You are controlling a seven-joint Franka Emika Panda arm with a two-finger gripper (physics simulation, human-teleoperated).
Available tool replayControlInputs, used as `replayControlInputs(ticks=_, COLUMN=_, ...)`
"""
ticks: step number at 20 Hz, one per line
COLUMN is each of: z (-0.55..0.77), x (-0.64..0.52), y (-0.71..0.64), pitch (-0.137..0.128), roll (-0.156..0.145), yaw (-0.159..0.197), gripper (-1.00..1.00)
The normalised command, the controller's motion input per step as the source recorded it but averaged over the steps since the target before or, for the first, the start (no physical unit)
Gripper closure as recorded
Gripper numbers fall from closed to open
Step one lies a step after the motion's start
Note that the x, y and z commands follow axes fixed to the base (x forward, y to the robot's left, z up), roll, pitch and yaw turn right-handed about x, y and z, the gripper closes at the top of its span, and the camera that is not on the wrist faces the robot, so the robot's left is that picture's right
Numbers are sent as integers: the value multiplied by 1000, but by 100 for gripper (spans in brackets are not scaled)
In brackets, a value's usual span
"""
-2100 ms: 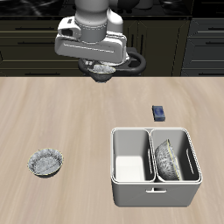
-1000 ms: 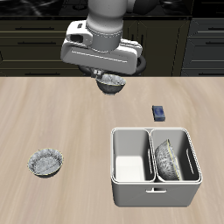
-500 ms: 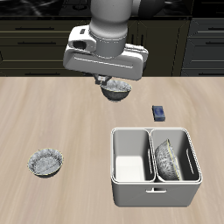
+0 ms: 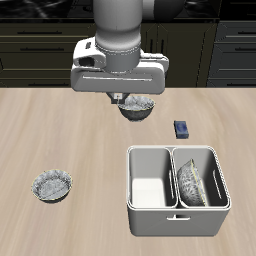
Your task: Place the largest bowl in the left side of the drainer and place the smallest bowl in the right side
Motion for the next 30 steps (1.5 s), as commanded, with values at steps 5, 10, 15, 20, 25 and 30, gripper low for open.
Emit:
replayControlInputs(ticks=5, z=56, x=97, y=-139, pitch=-9, roll=37, yaw=16, gripper=100)
replayControlInputs(ticks=10, z=140, x=136, y=-202, pitch=-30, roll=7, yaw=23, gripper=100)
replayControlInputs(ticks=15, z=28, x=104, y=-105, pitch=-5, roll=-30, yaw=-6, gripper=100)
replayControlInputs(ticks=20, z=-48, x=180, y=92, pitch=24, roll=11, yaw=-3, gripper=100)
replayControlInputs(ticks=25, z=-104, x=99, y=212, pitch=19, roll=14, yaw=11, gripper=100)
replayControlInputs(ticks=30, z=-124, x=99, y=156, pitch=21, roll=12, yaw=14, gripper=100)
